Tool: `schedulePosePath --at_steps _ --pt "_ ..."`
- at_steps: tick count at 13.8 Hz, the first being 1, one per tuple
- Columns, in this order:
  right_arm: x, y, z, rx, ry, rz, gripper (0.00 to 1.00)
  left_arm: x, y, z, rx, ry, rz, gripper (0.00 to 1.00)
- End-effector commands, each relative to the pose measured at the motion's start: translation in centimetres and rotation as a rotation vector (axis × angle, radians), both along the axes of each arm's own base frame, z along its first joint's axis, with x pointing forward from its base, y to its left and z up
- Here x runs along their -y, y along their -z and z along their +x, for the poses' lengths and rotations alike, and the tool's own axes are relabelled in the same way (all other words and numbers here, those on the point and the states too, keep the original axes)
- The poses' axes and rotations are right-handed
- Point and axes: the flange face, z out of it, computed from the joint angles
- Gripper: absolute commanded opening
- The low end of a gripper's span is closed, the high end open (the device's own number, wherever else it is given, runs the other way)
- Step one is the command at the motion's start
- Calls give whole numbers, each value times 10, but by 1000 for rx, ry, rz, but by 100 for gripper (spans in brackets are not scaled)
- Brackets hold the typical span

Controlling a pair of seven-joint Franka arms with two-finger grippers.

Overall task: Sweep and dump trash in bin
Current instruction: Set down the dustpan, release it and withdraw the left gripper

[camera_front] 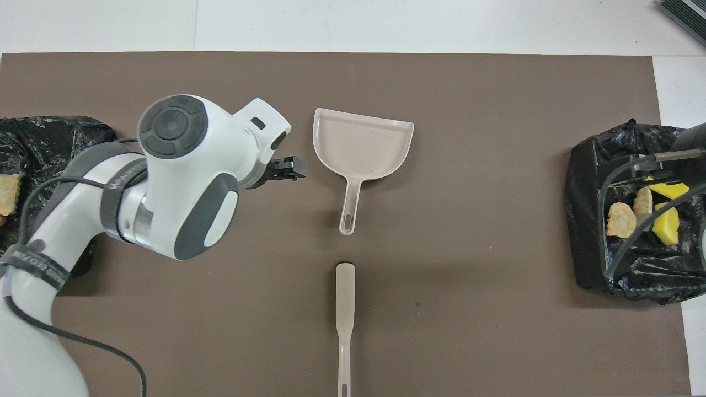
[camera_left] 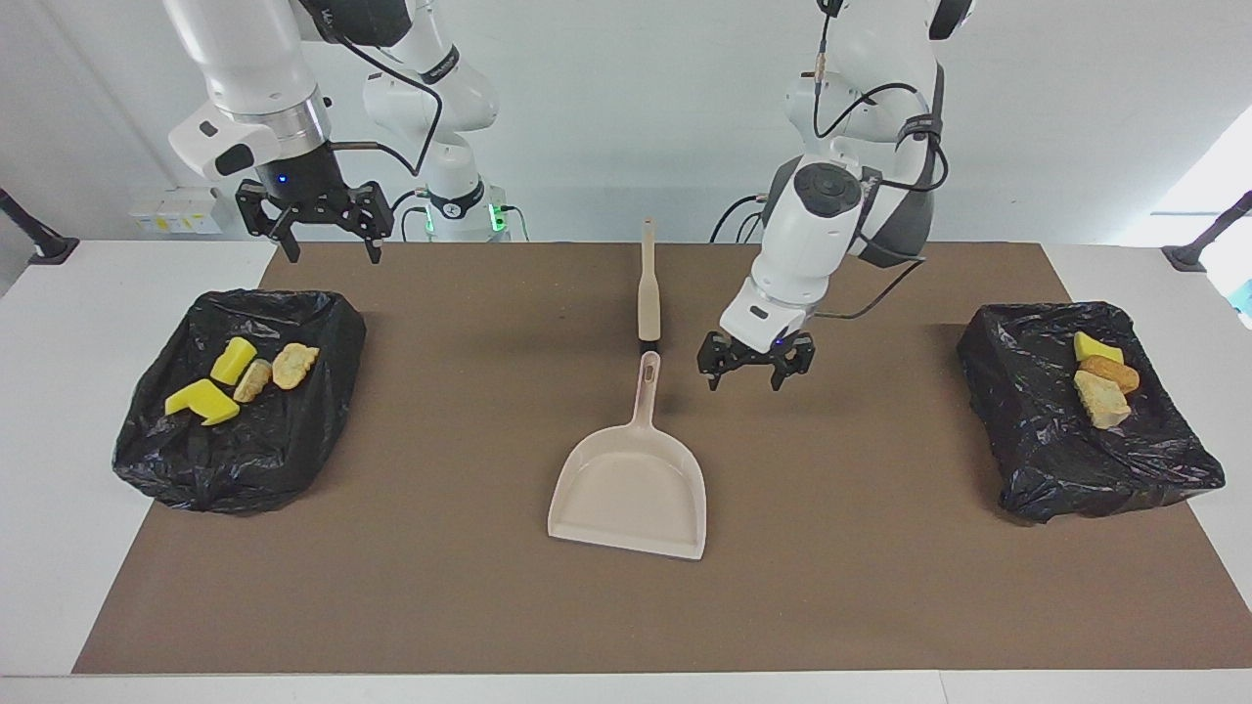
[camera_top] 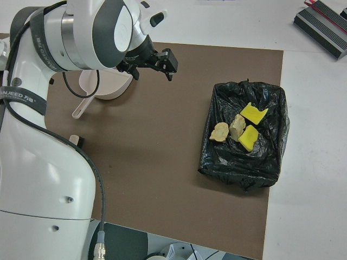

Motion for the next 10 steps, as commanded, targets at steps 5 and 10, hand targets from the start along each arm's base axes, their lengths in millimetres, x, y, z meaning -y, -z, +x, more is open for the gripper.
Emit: schedulePosePath --at_steps 5,10 --pt "17 2 -8 -10 123 74 100 -132 -59 3 -21 97 39 100" --pt "16 6 -17 -19 127 69 100 -195 -107 -6 -4 143 53 100"
